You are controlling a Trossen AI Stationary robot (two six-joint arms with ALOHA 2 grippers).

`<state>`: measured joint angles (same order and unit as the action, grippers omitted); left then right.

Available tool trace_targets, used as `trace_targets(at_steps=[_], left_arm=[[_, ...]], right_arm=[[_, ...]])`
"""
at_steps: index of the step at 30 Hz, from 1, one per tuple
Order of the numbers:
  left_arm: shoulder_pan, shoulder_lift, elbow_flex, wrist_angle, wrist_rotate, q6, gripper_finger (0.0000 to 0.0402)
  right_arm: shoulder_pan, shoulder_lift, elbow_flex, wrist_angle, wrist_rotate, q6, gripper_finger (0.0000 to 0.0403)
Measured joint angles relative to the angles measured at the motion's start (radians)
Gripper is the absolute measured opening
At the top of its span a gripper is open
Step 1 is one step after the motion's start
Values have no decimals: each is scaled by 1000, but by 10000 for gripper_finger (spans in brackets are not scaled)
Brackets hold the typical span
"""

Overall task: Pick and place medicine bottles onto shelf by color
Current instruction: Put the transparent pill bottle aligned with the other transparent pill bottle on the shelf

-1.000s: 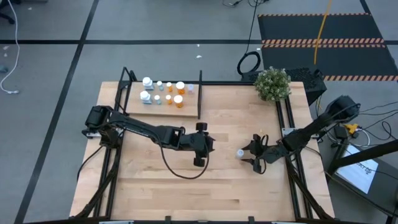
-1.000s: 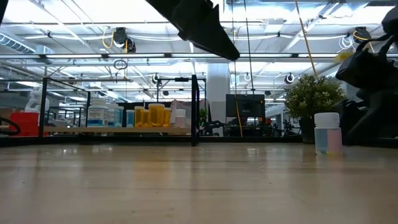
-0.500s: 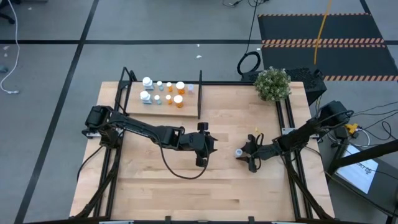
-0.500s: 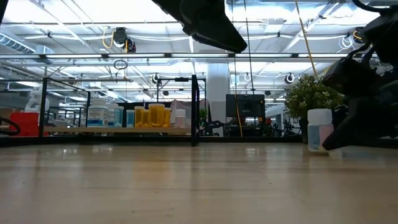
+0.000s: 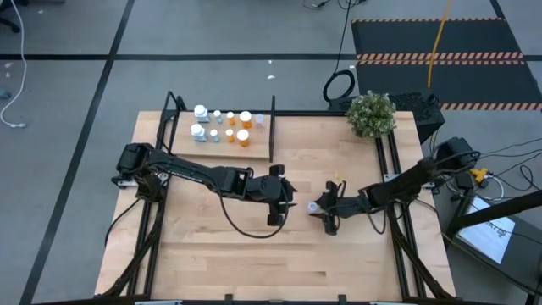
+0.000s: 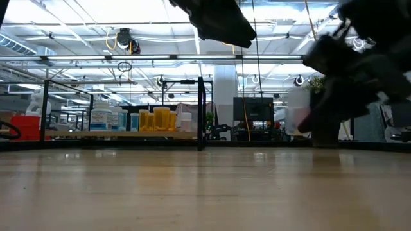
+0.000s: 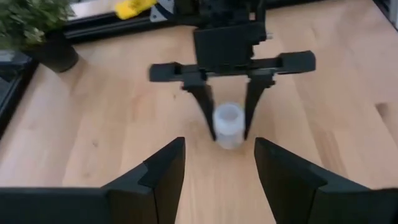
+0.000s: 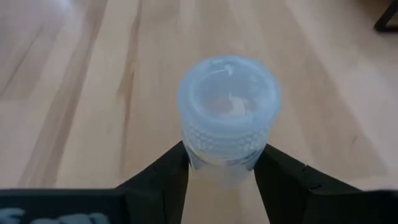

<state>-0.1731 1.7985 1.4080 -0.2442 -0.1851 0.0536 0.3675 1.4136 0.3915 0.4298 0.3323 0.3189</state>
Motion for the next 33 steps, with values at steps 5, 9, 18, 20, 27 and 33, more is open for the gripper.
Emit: trace_targets(at_steps=[5, 9, 18, 20, 27, 33], left_arm=[[2, 0, 8, -54, 35, -1, 226], [3, 0, 8, -60, 30, -1, 274], [33, 0, 8, -61, 28, 18, 293], [47, 1, 8, -68, 41, 19, 281], [76, 8, 7, -66, 82, 45, 243], [101, 13, 18, -56, 84, 84, 240]], right_arm=[[-46, 0, 127, -138, 0, -59, 159], [-81, 0, 197, -196, -22, -106, 159], [-148, 0, 249, -205, -54, -120, 159], [-162, 0, 249, -204, -53, -107, 159], [-194, 0, 250, -202, -51, -109, 159], [-205, 0, 250, -168, -49, -139, 159]])
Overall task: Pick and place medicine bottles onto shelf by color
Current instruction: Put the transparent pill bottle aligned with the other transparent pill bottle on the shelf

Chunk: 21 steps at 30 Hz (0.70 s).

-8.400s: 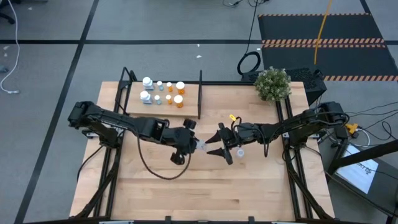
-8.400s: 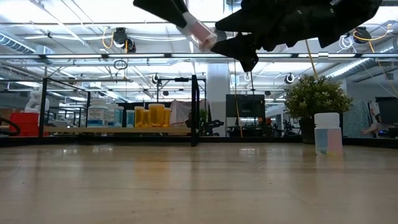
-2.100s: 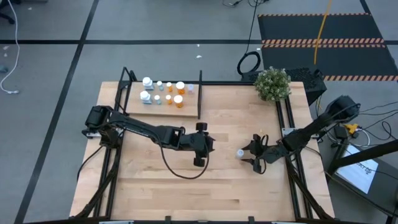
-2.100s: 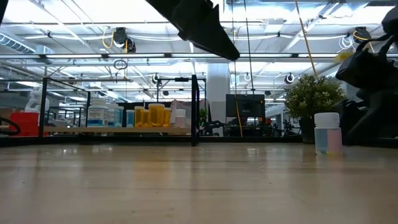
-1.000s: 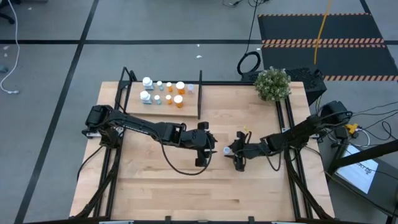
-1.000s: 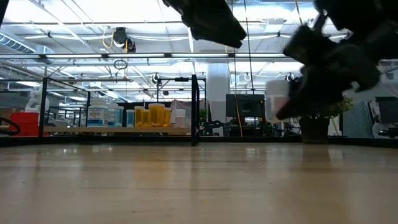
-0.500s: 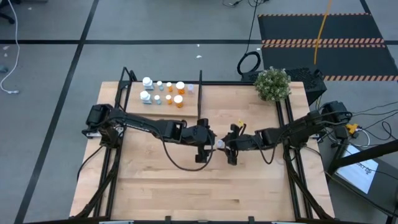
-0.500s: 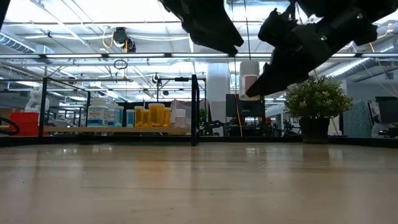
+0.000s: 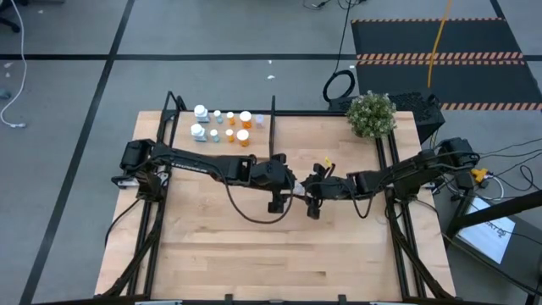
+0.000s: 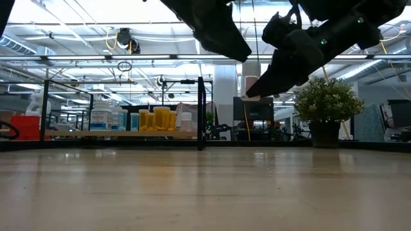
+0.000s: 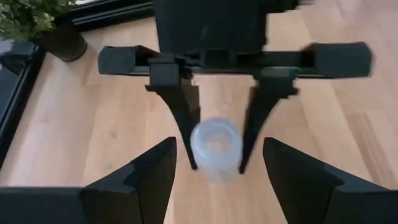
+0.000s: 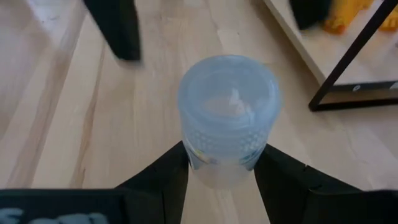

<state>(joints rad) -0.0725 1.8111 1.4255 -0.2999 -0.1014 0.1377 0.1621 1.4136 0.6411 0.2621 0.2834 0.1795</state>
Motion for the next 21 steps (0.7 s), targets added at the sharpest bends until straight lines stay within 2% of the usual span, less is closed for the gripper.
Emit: trace_targets(at_steps=[8, 14, 21], left_arm=[[8, 75, 121, -119, -38, 61, 239], [17, 102, 127, -112, 5, 65, 239], [15, 110, 127, -117, 7, 63, 239]], right_arm=[[-6, 0, 0, 15, 0, -8, 160], [-6, 0, 0, 20, 1, -6, 160], [-5, 0, 0, 17, 1, -5, 160]])
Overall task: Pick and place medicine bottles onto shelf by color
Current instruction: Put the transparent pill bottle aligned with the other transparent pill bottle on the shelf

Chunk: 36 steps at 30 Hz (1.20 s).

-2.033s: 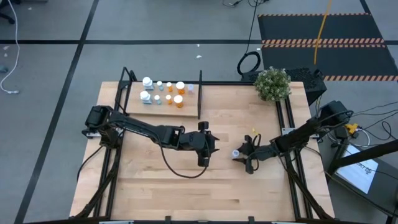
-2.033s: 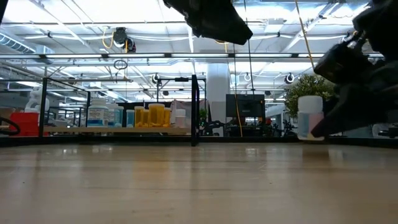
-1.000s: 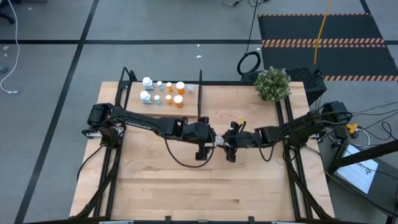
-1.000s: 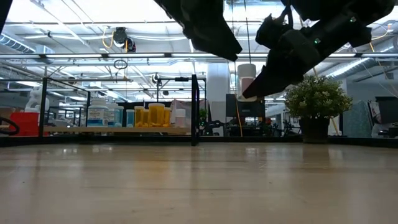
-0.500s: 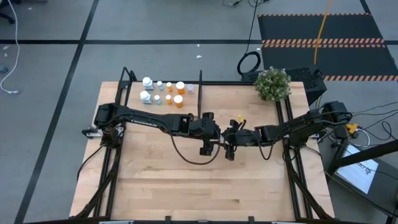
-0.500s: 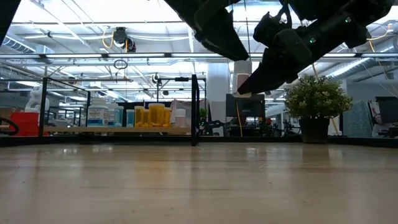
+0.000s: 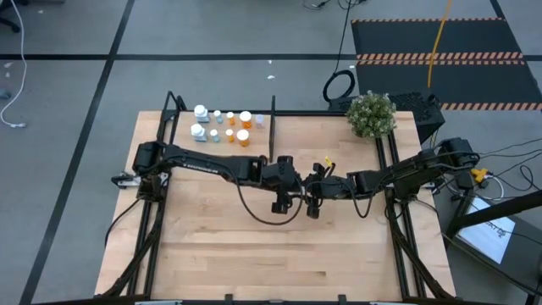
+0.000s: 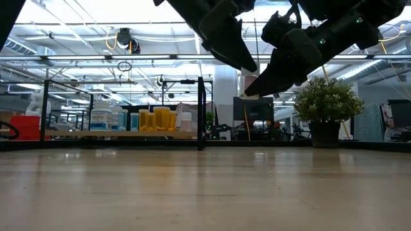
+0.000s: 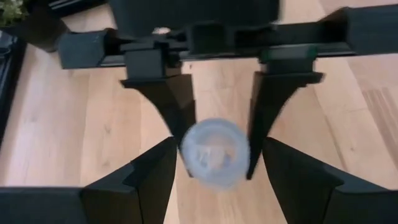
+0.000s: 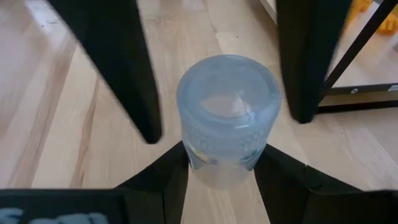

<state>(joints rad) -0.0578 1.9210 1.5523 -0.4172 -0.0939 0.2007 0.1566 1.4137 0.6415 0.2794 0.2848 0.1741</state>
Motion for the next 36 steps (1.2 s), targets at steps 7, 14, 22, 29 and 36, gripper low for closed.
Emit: trace_targets(at_steps=[7, 14, 22, 29, 36], left_arm=[[0, 0, 0, -1, -3, 3, 223], [-1, 0, 0, -3, -3, -1, 152], [-1, 0, 0, -8, -1, -5, 156], [-2, 0, 0, -30, -3, -5, 164], [-1, -1, 0, -33, 0, -11, 139]], right_arm=[[0, 0, 0, 0, 0, 0, 160], [0, 0, 0, -1, 2, -2, 160], [2, 0, 0, -2, 2, -1, 160], [2, 1, -1, -4, -1, 19, 160], [4, 1, -1, -4, 0, 20, 162]])
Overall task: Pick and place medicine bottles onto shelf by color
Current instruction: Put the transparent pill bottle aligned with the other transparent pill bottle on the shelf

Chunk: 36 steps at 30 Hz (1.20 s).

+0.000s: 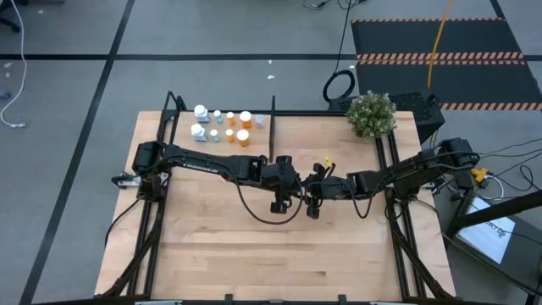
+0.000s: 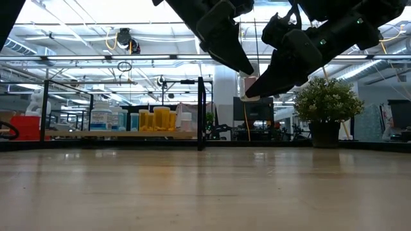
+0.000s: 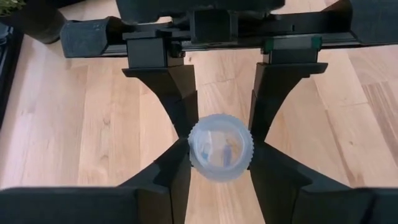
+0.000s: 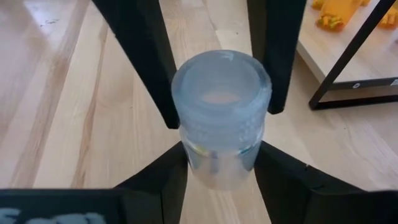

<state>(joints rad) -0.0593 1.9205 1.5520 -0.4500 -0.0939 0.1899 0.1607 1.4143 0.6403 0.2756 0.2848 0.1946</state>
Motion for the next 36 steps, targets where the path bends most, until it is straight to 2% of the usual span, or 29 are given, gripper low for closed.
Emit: trace_targets(at_steps=[3, 6, 10, 14, 21, 26, 36], left_arm=[[0, -4, 0, -14, -1, 7, 153], [-1, -7, -2, -47, -3, 11, 161], [0, -26, -2, -91, -3, 7, 153], [0, -44, -2, -139, -3, 2, 143], [9, -100, -2, -242, -41, -12, 155], [24, -152, -3, -311, -66, -18, 147], [92, -317, -7, -451, -76, 30, 156]], right_arm=[[5, 0, 0, 0, 0, 12, 184], [12, -1, 0, -5, -1, 27, 221], [11, -1, 0, -19, -1, 36, 271], [13, -1, 0, -38, -3, 36, 301], [54, -1, 0, -61, -3, 41, 310], [94, -1, 1, -74, -3, 39, 310], [144, -1, 1, -99, -2, 35, 310]])
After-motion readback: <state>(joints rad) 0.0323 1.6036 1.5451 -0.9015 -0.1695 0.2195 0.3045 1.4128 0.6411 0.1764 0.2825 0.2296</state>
